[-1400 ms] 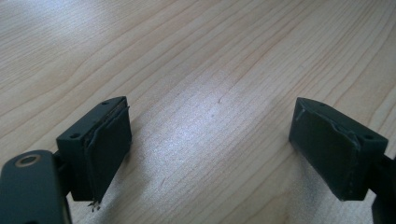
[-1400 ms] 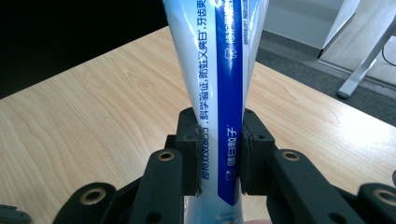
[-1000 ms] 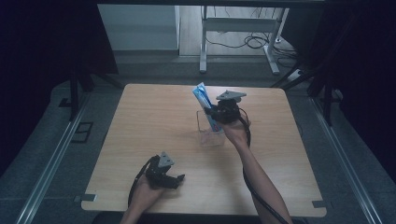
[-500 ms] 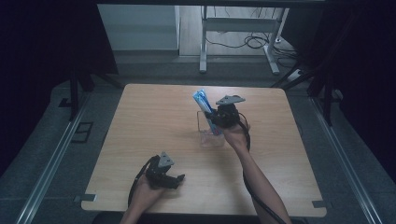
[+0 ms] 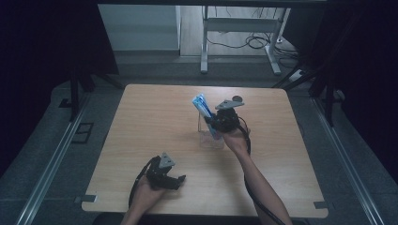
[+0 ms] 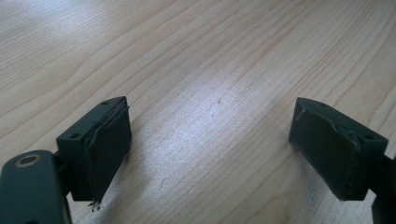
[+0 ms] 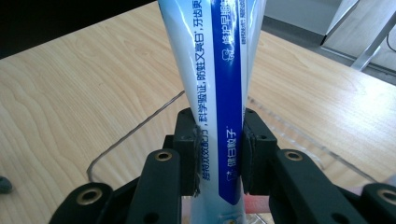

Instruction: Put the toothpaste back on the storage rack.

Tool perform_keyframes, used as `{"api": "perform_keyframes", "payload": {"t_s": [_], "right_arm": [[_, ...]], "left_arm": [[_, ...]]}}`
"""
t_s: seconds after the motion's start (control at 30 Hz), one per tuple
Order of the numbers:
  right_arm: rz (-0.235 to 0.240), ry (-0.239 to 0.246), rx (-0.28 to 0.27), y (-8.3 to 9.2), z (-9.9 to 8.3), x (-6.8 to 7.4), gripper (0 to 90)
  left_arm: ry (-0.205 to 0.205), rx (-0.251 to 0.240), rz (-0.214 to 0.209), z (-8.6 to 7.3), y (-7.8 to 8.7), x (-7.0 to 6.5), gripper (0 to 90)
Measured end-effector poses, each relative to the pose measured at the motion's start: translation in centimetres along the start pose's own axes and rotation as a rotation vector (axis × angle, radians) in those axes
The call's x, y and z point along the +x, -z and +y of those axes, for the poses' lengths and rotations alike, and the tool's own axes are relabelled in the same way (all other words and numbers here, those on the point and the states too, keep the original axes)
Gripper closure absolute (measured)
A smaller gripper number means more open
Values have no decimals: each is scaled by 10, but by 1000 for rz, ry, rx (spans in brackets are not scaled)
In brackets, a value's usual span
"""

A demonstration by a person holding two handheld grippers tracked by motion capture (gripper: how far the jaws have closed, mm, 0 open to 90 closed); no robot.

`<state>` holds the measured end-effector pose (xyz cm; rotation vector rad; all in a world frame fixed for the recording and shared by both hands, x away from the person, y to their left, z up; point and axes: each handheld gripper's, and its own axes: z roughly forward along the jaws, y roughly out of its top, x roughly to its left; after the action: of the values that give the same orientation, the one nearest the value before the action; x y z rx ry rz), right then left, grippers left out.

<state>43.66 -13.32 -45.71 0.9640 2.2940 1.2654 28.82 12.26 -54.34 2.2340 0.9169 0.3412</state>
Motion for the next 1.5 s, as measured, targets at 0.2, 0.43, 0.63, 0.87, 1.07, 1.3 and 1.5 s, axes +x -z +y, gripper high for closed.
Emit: {"api": "perform_keyframes", "payload": {"t_s": [0.2,0.43,0.63,0.87,1.07,1.3,1.5], "right_arm": [[-21,7,35,-3,-2,5,706],[-31,4,54,-4,-2,7,699],[-44,6,89,-5,-1,9,684],[-29,-21,98,-4,1,7,647],[-18,-41,85,1,5,5,591],[-3,-72,79,8,6,1,502],[17,-82,86,11,6,0,437]], "left_arm": [[1,0,0,0,0,0,130],[6,0,-1,0,0,0,130],[-1,0,0,0,0,0,130],[0,0,0,0,0,0,130],[0,0,0,0,0,0,130],[-1,0,0,0,0,0,130],[0,0,0,0,0,0,131]]}}
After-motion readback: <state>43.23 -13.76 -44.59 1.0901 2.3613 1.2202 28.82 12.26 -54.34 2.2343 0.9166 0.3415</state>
